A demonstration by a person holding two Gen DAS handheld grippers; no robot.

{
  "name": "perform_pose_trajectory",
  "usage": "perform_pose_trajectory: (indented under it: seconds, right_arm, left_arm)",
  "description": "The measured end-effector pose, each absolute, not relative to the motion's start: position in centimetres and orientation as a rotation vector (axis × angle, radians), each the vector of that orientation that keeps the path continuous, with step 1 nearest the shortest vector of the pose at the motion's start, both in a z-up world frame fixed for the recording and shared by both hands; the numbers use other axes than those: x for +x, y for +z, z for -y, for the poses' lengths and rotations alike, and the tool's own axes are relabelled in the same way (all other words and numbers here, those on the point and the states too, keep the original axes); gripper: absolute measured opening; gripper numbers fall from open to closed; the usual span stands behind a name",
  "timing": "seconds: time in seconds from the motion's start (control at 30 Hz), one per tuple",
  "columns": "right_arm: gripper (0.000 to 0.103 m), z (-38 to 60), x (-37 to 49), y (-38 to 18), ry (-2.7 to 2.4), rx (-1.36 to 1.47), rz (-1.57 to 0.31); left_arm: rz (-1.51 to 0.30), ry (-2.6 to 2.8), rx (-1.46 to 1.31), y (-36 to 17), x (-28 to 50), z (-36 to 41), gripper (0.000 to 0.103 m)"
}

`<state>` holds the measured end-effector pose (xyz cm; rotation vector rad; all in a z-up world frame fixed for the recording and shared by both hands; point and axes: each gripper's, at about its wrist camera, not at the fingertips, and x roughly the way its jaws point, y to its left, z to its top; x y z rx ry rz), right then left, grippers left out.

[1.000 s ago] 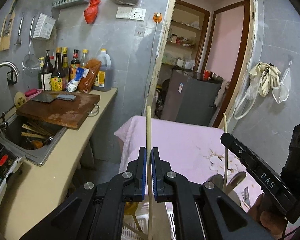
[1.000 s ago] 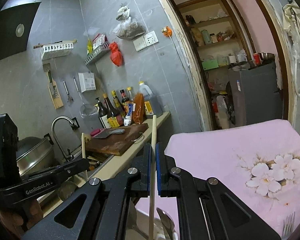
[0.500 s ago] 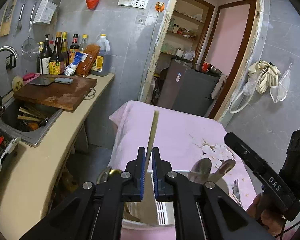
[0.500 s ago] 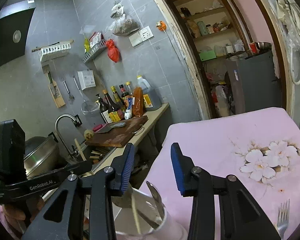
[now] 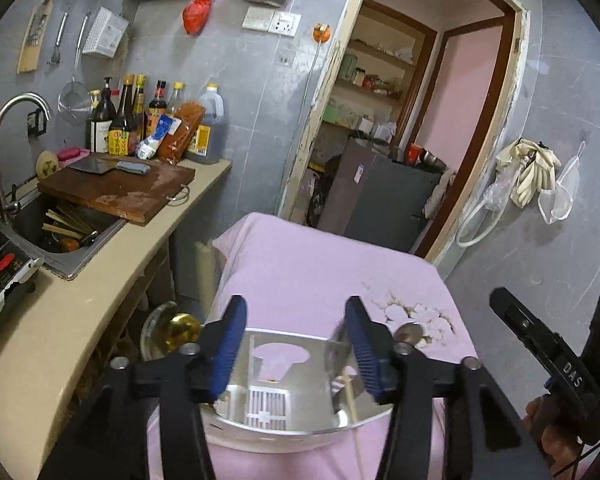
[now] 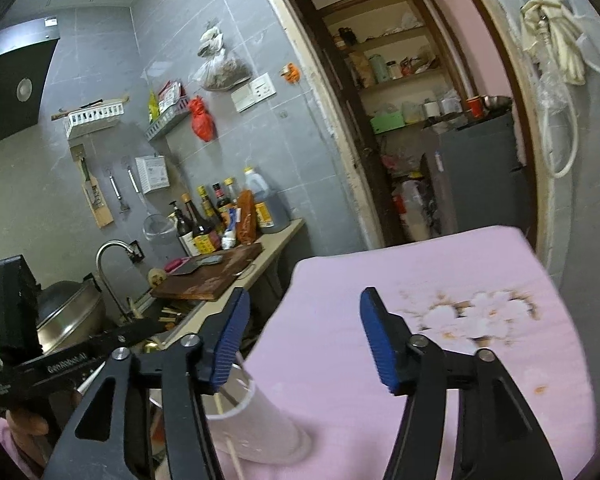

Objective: Organize utensils
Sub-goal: 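Move both tools back over the fork and remaining chopsticks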

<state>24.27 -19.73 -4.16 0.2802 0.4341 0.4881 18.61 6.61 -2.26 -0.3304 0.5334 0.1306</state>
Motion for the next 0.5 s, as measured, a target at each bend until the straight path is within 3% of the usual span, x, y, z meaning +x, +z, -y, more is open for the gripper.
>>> perform_pose_trajectory:
  seconds: [0.2, 0.27, 0.37, 0.5]
  right_arm:
    - [0.077, 24.2, 22.6, -3.4, 0.428, 0.244, -0.413]
    - [0.082, 25.5, 22.3, -3.3, 0.408, 0.228, -0.409]
    - [0.093, 27.5, 21.7, -3.2, 0.37, 0.205, -0.398]
    - [0.101, 30.2, 21.2, -3.4, 0.321, 0.186, -0.396]
  left_arm:
    - [-0.483, 0.131, -0.291, -1.5, 17.8, -2.7, 0.076]
    - [-0.459, 0.136, -0.275, -1.4, 17.5, -1.1, 0.089]
    - [-0.418, 0.14, -0.266, -1.3, 16.9, 1.4, 0.096]
    - [-0.42, 0.116, -0.261, -1.9, 17.1, 4.4, 0.098]
